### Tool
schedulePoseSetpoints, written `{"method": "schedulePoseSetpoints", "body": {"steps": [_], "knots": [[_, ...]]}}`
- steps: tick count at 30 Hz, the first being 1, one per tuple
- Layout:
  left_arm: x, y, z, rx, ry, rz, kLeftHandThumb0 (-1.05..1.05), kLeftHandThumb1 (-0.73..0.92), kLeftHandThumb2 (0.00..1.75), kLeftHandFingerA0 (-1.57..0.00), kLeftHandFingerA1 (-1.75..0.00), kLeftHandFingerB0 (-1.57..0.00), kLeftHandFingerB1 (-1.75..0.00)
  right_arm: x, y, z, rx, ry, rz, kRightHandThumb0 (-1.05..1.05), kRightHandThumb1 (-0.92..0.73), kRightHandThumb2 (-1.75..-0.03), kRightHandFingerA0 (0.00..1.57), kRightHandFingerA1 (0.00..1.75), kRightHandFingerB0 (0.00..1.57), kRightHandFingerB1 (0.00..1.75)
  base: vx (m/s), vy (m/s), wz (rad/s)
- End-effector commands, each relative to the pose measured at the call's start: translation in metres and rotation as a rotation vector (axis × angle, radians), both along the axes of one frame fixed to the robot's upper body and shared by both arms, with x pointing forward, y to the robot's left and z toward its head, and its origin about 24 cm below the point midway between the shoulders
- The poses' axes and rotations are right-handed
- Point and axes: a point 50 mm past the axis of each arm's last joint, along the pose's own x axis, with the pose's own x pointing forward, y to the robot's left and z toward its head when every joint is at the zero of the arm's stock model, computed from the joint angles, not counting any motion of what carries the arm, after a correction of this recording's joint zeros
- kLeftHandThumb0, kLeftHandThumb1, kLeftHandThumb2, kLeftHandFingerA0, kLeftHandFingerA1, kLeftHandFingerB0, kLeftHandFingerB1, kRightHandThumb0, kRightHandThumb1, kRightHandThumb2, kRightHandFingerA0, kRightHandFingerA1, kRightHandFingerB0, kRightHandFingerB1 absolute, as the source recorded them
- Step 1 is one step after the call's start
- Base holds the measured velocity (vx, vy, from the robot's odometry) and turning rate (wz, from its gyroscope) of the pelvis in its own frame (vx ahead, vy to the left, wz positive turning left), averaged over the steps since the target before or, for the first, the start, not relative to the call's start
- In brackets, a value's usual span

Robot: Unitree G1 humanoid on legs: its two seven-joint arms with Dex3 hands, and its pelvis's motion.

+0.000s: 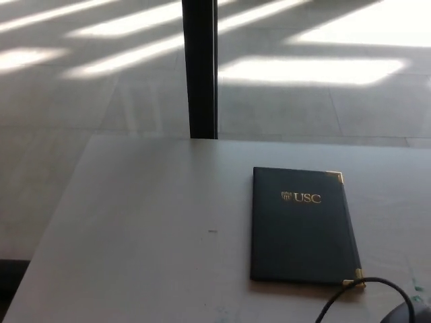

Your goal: The robot uses its left hand to push the cover of the diary kept in the middle of the desk to close it

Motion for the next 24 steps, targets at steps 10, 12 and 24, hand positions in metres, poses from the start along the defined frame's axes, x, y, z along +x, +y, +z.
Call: {"method": "schedulePoseSetpoints", "body": {"steps": [10,12,24], "knots": [[0.032,0.024,0.101,-0.002,-0.244,0.163,-0.68,0.75,0.63,-0.55,-0.77,-0.34,-0.55,0.017,0.008,0.008,-0.002,-0.022,0.089,-0.68,-0.91,-0.67,0.70,0.62,0.54,0.45,0.00,0.000,0.00],[0.045,0.043,0.130,-0.108,-0.235,0.215,-0.70,0.56,0.99,-0.38,-0.67,-0.32,-0.60,0.015,0.008,0.006,-0.003,-0.014,0.081,-0.68,-0.90,-0.66,0.72,0.62,0.57,0.45,0.00,0.000,0.00],[0.101,0.227,0.157,-0.665,-0.235,0.713,-0.61,0.79,0.65,-0.49,-0.62,-0.46,-0.53,0.005,0.005,0.002,0.016,-0.012,0.059,-0.67,-0.89,-0.66,0.72,0.65,0.58,0.45,0.00,0.000,0.00]]}}
